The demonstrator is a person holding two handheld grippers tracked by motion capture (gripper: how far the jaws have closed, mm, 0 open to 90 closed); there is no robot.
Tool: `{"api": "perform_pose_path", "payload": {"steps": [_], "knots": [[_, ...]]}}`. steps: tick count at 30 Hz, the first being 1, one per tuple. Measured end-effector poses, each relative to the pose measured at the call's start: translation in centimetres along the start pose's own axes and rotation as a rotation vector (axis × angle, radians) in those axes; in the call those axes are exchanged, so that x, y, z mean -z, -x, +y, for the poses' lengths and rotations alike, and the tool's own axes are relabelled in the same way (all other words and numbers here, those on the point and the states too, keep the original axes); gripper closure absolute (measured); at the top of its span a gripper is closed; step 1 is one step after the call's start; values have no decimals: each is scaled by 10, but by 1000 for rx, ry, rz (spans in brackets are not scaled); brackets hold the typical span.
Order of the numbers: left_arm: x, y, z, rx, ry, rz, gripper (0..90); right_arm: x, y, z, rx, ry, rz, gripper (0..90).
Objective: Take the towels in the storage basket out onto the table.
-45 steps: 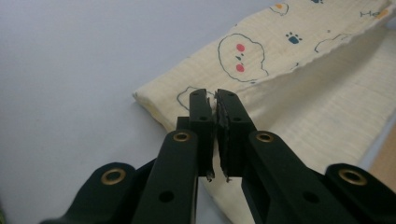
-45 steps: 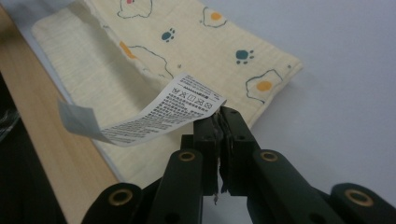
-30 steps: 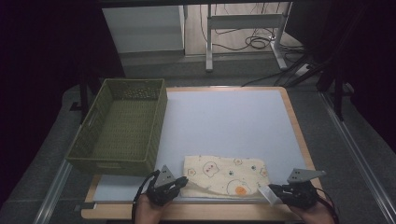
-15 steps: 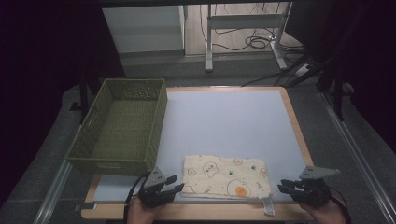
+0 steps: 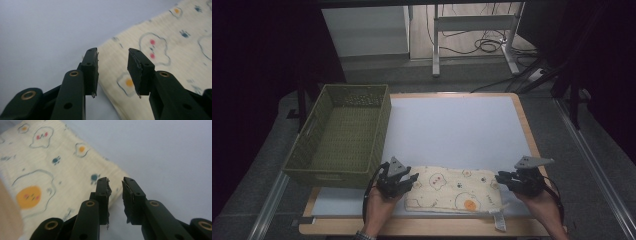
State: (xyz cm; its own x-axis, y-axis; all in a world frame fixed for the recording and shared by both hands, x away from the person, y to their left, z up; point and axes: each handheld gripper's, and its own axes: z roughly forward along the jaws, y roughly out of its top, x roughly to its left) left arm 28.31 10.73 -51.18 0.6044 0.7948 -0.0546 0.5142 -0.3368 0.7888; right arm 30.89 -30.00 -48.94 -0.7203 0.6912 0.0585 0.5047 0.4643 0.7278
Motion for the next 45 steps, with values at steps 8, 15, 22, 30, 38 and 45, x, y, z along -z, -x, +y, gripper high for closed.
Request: {"api": "perform_pose_path", "payload": {"steps": [8,15,22,30,38,45], "knots": [[-27,-16,6,31,-84,72,597,-34,13,12,8,-41,-25,664],[-36,-20,-4,57,-121,38,516,-45,7,3,22,-67,-16,713],[-34,-15,-4,33,-112,-30,830,-43,5,9,53,-87,-20,854],[-31,-15,10,24,-37,-28,841,-40,30,28,46,-40,-64,853],[-38,-17,18,18,-45,3,847,-59,59,50,1,-27,-86,849],[-39,-22,12,46,-37,0,601,-72,61,47,-33,-49,-69,781]]}}
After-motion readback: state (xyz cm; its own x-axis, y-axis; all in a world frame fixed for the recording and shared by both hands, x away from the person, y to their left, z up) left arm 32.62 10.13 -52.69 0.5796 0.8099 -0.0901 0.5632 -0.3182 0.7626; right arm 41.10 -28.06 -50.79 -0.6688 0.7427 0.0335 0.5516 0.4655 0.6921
